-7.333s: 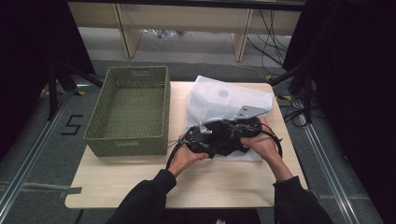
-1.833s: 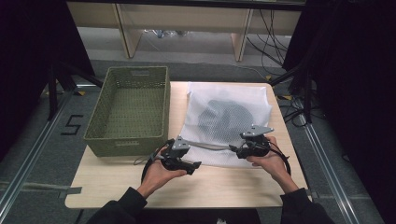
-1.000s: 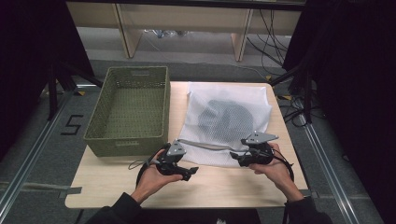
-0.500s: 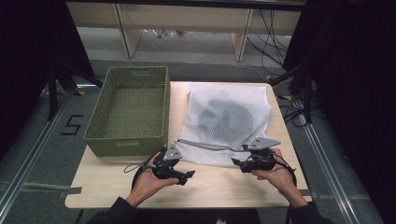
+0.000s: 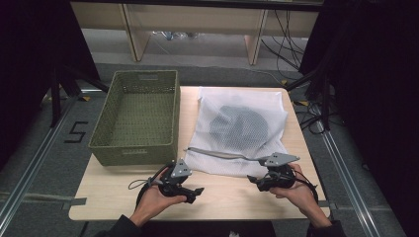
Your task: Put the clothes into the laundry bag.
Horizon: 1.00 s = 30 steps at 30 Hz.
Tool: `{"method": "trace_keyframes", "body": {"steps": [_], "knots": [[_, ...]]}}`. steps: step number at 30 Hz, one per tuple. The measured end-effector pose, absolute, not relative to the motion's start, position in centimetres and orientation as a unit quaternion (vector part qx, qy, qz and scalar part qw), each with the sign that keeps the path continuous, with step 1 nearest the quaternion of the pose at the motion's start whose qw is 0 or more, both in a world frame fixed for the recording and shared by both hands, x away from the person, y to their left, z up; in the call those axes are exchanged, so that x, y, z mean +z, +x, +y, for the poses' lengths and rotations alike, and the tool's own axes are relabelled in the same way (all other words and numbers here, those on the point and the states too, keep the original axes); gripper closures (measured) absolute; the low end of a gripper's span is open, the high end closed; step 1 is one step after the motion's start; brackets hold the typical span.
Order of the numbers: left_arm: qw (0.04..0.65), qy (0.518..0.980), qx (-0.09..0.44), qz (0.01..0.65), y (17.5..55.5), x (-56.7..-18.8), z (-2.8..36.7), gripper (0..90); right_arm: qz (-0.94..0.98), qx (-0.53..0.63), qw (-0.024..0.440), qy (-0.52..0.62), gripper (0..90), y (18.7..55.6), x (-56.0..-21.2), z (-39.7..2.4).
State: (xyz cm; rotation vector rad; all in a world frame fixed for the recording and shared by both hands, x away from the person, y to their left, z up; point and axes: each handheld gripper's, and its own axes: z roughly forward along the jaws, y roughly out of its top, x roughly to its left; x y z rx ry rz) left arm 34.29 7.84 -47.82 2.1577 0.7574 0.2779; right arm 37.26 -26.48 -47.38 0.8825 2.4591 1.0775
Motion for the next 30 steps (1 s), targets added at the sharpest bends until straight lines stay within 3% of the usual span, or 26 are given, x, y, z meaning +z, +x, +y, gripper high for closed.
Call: {"method": "trace_keyframes", "body": {"steps": [12, 30], "knots": [[0.392, 0.868, 0.113, 0.285, 32.8, -48.1, 7.5, 19.6, 0.87, 0.361, 0.162, 0.295, 26.8, 35.1, -47.8, -27.4], [0.386, 0.867, 0.115, 0.294, 33.3, -48.5, 7.8, 19.7, 0.873, 0.356, 0.17, 0.287, 26.7, 35.2, -47.8, -27.5]]}}
